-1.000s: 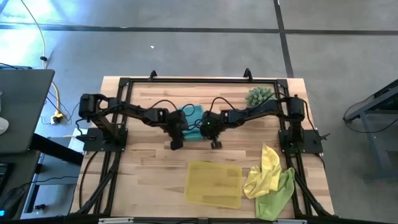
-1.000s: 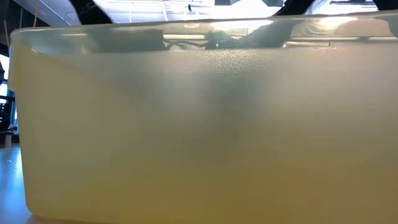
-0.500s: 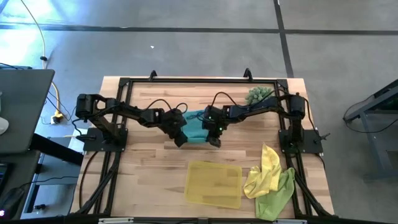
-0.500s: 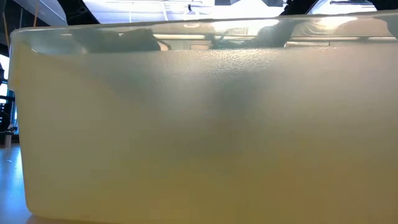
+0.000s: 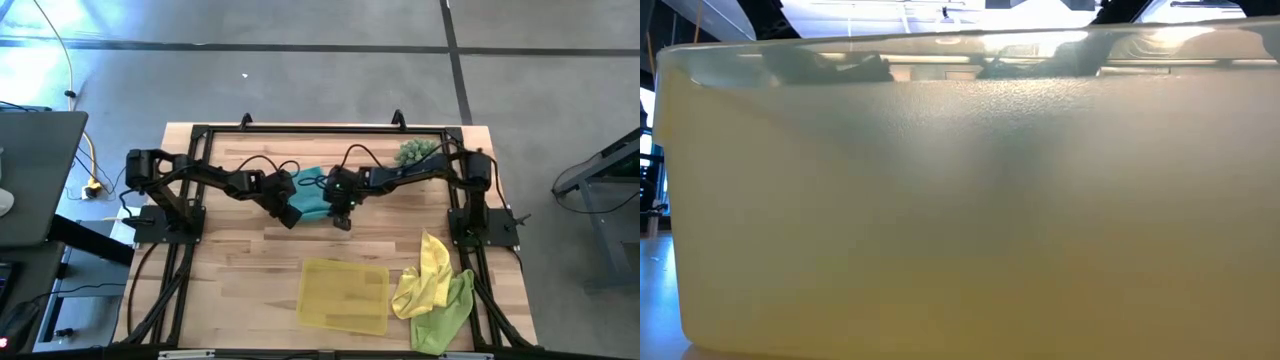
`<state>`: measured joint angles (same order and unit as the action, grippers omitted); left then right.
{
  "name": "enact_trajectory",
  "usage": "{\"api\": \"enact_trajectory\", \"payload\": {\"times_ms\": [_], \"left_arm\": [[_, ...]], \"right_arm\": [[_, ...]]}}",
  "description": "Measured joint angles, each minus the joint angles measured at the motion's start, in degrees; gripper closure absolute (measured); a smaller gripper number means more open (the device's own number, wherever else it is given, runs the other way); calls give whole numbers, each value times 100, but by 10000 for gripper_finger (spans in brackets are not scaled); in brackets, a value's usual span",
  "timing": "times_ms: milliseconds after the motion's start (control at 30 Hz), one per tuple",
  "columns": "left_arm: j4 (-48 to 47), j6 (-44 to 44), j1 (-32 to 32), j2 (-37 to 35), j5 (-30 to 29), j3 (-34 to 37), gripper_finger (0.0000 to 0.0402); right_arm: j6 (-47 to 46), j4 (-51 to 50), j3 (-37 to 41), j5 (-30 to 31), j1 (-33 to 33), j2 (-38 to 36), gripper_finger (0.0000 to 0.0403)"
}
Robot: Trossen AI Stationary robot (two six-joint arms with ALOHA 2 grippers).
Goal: Roll microfiber towels into tight, uniform cylinder then place into a basket
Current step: Roll the blue towel
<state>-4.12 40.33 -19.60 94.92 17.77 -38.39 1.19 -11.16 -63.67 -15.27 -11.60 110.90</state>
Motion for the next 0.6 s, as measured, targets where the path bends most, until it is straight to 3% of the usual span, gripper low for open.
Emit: {"api": "enact_trajectory", "payload": {"times_ms": [200, 400, 600], "left_arm": [[6, -89, -26, 104, 52, 0, 397], [15, -108, -69, 113, 96, 4, 397], [24, -152, -69, 120, 97, 9, 397]], "right_arm": [[899, -548, 21, 38, 30, -495, 282], [2415, -342, 18, 109, 543, -607, 280], [2838, 466, 12, 1817, 924, -156, 282]]}}
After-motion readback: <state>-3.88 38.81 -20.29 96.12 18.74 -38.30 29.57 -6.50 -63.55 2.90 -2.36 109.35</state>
